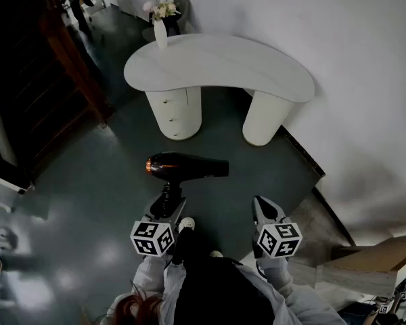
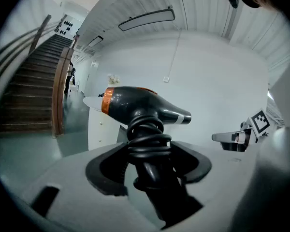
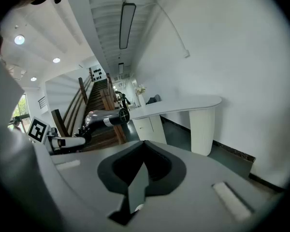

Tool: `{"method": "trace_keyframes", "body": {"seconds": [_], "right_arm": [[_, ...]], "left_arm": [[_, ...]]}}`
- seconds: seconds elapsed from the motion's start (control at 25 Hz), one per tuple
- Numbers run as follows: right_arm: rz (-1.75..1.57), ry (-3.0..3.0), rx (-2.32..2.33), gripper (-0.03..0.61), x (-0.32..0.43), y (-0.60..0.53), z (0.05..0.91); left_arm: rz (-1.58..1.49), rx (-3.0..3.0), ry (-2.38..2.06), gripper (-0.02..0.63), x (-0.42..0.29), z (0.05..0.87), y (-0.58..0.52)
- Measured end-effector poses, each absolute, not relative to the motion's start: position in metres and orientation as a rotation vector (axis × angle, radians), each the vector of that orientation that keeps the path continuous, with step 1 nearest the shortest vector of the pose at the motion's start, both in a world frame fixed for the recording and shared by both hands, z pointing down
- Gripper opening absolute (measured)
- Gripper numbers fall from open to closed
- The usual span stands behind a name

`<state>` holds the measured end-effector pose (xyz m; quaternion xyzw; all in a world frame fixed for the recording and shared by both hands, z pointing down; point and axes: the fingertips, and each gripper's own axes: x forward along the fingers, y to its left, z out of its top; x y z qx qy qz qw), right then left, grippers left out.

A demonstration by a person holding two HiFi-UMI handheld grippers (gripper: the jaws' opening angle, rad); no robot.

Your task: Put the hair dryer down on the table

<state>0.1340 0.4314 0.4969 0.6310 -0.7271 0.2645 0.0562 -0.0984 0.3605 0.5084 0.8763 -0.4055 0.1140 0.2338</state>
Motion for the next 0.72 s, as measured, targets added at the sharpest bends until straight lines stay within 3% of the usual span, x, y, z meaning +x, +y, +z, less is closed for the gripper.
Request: {"method": "trace_keyframes", "body": {"seconds": [0.72], "right_arm": [[0.766, -2.263, 1.891, 0.011, 0.128, 0.518, 0.495]], "left_arm": [[0.235, 2.405, -1.096, 0.273, -0.09, 0.502, 0.46]]}}
